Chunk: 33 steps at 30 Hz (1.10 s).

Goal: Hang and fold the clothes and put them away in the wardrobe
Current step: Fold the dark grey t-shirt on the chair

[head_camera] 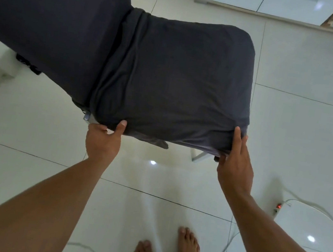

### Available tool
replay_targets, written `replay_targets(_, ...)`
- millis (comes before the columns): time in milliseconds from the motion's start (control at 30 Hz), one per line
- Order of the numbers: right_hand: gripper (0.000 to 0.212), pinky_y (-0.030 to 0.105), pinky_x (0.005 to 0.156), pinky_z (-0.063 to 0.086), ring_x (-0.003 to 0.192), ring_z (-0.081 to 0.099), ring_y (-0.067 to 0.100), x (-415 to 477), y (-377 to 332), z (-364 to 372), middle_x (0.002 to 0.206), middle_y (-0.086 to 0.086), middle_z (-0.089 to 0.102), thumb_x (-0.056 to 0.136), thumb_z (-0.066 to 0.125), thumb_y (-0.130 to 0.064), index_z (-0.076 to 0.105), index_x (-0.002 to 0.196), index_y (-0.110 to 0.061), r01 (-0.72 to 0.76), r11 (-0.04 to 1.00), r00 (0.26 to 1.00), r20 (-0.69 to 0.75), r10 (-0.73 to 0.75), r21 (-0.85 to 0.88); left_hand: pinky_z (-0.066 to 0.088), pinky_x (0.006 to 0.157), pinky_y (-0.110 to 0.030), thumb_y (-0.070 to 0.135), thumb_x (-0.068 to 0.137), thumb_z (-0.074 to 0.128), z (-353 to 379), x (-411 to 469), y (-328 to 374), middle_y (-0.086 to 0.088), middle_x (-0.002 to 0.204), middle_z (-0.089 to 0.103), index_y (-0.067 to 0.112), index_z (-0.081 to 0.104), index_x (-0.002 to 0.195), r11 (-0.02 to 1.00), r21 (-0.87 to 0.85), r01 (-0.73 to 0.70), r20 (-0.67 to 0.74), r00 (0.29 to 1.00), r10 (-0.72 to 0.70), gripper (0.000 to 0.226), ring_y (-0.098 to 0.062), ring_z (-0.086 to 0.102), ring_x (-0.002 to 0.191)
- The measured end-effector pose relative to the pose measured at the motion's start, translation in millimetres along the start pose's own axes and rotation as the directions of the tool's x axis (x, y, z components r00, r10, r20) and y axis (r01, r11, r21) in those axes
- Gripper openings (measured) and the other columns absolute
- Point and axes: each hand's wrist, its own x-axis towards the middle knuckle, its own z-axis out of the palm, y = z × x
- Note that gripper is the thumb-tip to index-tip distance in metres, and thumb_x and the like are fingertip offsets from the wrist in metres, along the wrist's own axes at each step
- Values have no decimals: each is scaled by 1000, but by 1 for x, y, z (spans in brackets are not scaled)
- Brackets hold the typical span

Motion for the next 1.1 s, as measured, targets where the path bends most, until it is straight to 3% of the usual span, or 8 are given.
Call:
replay_targets(133, 66, 41, 79, 54, 100, 63, 30, -10, 3, -4, 113, 6, 70, 97, 42, -3, 23, 157, -24, -115, 991, 992, -41, 118, 73, 49, 98, -45, 22, 81, 75, 1, 13, 5, -12, 117, 58, 6, 44, 127, 923, -228, 310, 171, 946, -275, 58, -30, 55, 103)
replay_targets(233, 45, 36, 79, 48, 97, 66, 31, -4, 9, -18, 108, 7, 72, 97, 43, -3, 53, 139, -16, -313, 941, 945, -58, 322, 130, 48, 97, -42, 24, 92, 68, 2, 17, 10, -7, 90, 53, 8, 48, 110, 920, -188, 343, 239, 925, -296, 32, -28, 48, 96)
replay_targets(400, 42, 43, 78, 54, 94, 65, 29, -4, 5, -26, 111, 7, 69, 95, 65, -20, 45, 131, -15, -230, 968, 972, 77, 223, 101, 54, 85, -38, 28, 79, 78, -10, 24, 1, -4, 125, 64, 14, 56, 114, 867, -288, 407, 246, 906, -344, 43, -22, 60, 114)
replay_targets(567, 12, 33, 58, 38, 60, 52, 24, -2, 13, -23, 78, 3, 64, 100, 49, -11, 49, 112, -14, -256, 965, 964, 62, 259, -50, 54, 77, -33, 24, 75, 76, -18, 28, 2, -4, 126, 64, 16, 58, 121, 830, -358, 427, 251, 900, -356, 50, -20, 61, 112)
replay_targets(767, 7, 32, 58, 37, 67, 52, 26, -22, 24, -31, 89, -3, 55, 90, 51, -8, 51, 93, -15, -169, 983, 986, -18, 168, -74, 51, 87, -36, 35, 87, 75, -30, 17, 0, 0, 127, 62, 17, 54, 131, 866, -275, 418, 360, 880, -311, 52, -19, 60, 113)
replay_targets(900, 17, 38, 61, 34, 64, 50, 35, -19, 22, -42, 70, -2, 52, 88, 41, 0, 43, 97, -15, -268, 962, 963, 13, 267, 62, 45, 90, -36, 52, 85, 72, -43, 11, -1, 4, 133, 59, 16, 52, 137, 906, -156, 394, 449, 845, -290, 67, -20, 54, 121)
replay_targets(1000, 23, 37, 65, 39, 71, 53, 33, -18, 14, -45, 92, 6, 56, 96, 44, -5, 51, 116, -13, -209, 968, 974, -54, 219, 141, 50, 98, -37, 61, 70, 79, -56, 13, 4, 4, 128, 65, 17, 57, 132, 901, -203, 383, 472, 845, -253, 79, -20, 59, 117)
replay_targets(1100, 19, 35, 64, 43, 69, 56, 33, -21, 18, -41, 105, 10, 55, 102, 49, -15, 63, 112, -8, -170, 985, 983, -60, 172, 35, 50, 103, -41, 63, 62, 77, -67, 15, 15, 3, 125, 68, 18, 56, 134, 878, -291, 380, 494, 846, -203, 87, -20, 63, 115)
